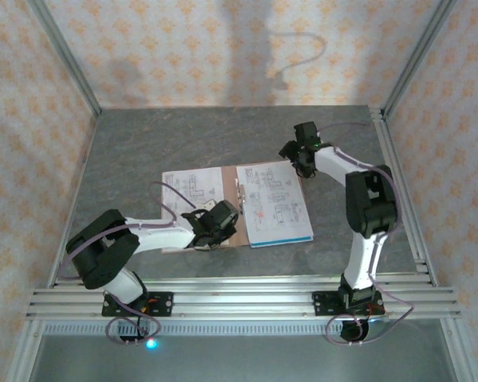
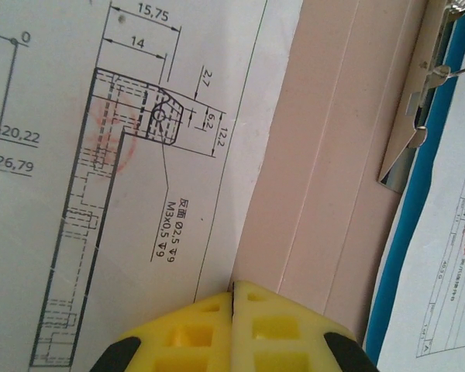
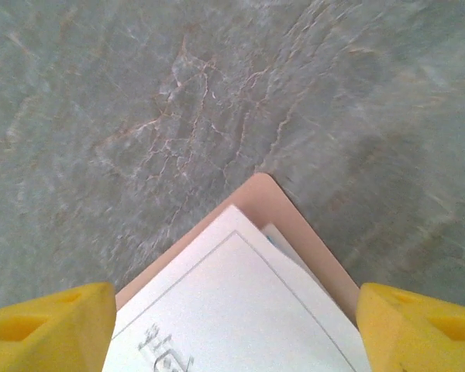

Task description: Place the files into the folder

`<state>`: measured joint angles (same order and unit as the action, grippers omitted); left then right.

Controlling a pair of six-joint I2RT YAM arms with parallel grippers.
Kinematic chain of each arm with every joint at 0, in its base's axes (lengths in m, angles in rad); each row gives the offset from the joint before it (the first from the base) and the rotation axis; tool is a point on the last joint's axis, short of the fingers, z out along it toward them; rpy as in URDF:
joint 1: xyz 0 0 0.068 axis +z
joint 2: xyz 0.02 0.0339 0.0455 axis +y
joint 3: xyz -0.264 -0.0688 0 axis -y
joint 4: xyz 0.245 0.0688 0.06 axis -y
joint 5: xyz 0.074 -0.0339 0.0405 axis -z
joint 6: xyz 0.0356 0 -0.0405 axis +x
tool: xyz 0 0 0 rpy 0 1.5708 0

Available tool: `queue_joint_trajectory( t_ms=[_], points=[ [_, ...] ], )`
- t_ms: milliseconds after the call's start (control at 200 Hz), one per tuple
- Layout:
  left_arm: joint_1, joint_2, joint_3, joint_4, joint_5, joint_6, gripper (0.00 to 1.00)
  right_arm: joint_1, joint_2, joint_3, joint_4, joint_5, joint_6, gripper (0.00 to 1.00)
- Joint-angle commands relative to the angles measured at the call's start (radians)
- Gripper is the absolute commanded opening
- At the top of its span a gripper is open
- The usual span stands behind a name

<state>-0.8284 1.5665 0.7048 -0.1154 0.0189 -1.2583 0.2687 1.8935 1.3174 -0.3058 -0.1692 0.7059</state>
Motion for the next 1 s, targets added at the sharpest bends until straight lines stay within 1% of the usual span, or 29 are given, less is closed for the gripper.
queue_joint_trajectory(
  t_ms=[0,65,130,235,335,390,435,540,746,991],
  points=[
    [0.009,-0.016,-0.011,-0.079,-0.023,0.020,0.00,0.051,-0.174,-0.111,0.014,0.082,0.049,0.79],
    [0.008,-0.019,-0.011,-0.083,-0.025,0.022,0.00,0.093,-0.276,-0.238,0.041,0.092,0.121,0.77],
    [0.008,-0.019,-0.013,-0.080,-0.022,0.023,0.00,0.151,-0.393,-0.387,0.074,0.112,0.230,0.75],
    [0.009,-0.017,-0.025,-0.073,-0.019,0.023,0.00,0.306,-0.577,-0.594,0.085,0.195,0.421,0.76],
    [0.008,-0.023,-0.042,-0.067,-0.019,0.020,0.00,0.471,-0.703,-0.729,0.075,0.264,0.626,0.78],
    [0.009,-0.029,-0.050,-0.062,-0.020,0.019,0.00,0.536,-0.759,-0.785,0.080,0.278,0.717,0.79],
    [0.009,-0.033,-0.056,-0.059,-0.020,0.018,0.00,0.571,-0.785,-0.823,0.093,0.280,0.766,0.79],
    [0.008,-0.037,-0.066,-0.051,-0.023,0.017,0.00,0.601,-0.817,-0.878,0.117,0.281,0.826,0.79],
    [0.009,-0.040,-0.069,-0.047,-0.022,0.019,0.00,0.615,-0.784,-0.905,0.184,0.239,0.881,0.79],
    [0.009,-0.042,-0.075,-0.043,-0.024,0.019,0.00,0.670,-0.806,-0.898,0.132,0.277,0.926,0.79]
  ],
)
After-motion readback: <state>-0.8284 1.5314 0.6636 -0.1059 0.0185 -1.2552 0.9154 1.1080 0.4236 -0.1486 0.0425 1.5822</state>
